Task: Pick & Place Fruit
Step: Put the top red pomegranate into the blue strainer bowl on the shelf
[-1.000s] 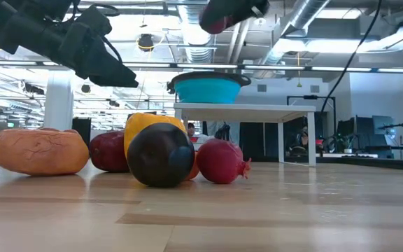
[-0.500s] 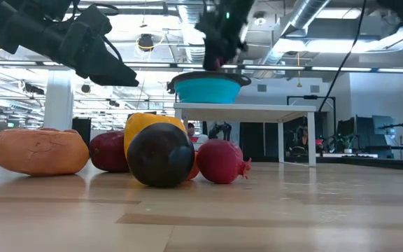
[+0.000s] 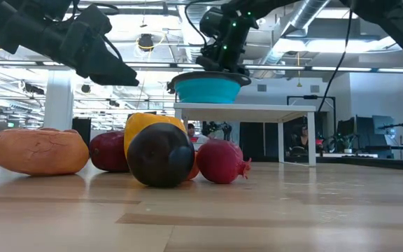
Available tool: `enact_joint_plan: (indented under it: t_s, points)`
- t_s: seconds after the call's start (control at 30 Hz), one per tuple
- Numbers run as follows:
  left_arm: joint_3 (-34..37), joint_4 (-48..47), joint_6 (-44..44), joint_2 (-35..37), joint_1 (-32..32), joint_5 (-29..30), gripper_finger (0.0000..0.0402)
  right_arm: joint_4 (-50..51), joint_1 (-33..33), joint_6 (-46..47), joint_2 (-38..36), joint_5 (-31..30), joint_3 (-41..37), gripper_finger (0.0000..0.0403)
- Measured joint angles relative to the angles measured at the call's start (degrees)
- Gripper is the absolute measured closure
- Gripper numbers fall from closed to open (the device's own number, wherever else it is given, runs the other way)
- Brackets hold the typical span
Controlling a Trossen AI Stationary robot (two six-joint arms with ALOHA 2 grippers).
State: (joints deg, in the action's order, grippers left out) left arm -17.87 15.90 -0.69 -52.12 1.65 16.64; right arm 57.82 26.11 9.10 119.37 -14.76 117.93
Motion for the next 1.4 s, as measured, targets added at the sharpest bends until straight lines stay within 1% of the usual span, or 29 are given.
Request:
enact_joint_plan:
  t_s: [0.17,0.5,0.83,1.1,1.4]
  points:
    - [0.00,0.09,0.00,0.00,0.00,0.02,0.0092,0.56,0.63,2.36,0.02,0.11,0.00,0.0196]
    - [0.00,0.09,0.35,0.00,0.00,0.01,0.0092,0.55,1.08,2.96,0.02,0.10,-0.02,0.0203]
    - [0.00,0.09,0.37,0.00,0.00,0.02,0.0092,0.42,1.33,2.96,0.02,-0.24,-0.02,0.0187]
    - [0.00,0.06,0.37,0.00,0.00,0.01,0.0092,0.40,1.29,2.91,0.02,-0.28,-0.02,0.0186]
    - [0.00,0.06,0.39,0.00,0.00,0.00,0.0092,-0.23,1.33,2.76,0.02,-0.29,-0.02,0.0164]
